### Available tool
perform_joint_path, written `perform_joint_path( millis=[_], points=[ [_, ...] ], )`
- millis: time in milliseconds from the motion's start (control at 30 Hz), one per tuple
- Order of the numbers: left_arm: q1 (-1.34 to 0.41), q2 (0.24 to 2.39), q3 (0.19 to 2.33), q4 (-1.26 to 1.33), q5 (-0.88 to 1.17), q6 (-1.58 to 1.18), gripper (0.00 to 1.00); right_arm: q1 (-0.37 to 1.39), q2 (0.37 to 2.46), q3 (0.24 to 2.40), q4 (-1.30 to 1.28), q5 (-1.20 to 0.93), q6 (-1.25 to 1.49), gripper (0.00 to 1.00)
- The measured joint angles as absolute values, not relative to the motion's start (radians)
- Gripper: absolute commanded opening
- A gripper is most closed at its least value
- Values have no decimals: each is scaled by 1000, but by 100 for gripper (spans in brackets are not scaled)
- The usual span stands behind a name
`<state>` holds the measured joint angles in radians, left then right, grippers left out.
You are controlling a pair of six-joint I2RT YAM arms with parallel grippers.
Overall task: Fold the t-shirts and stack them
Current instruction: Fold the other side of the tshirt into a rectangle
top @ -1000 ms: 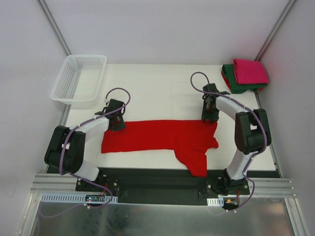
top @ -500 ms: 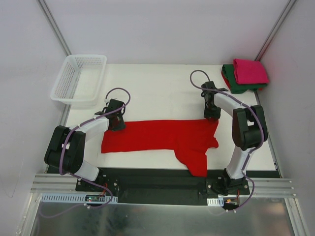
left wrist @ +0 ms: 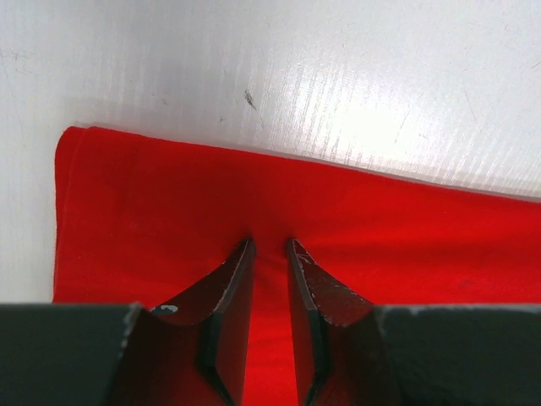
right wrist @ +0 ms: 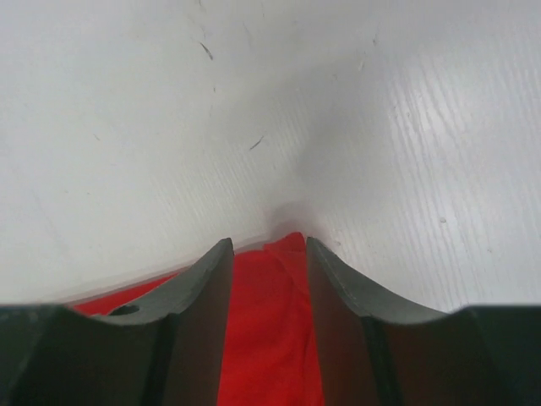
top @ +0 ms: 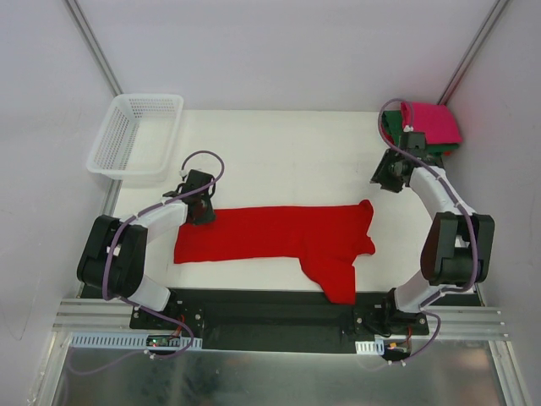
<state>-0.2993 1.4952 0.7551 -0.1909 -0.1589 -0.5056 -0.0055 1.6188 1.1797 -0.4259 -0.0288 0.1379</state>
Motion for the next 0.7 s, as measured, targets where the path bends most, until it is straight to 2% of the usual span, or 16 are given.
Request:
perform_joint_path(
  millis=[233,700],
  points=[
    [-299,1504,766,-197,-159,-505,22,-92,1628,1177,-397,-144,171,43],
    [-293,1505,768,-199,-151,-501,22,-210,1724,1011,-279,-387,300,43]
  ],
)
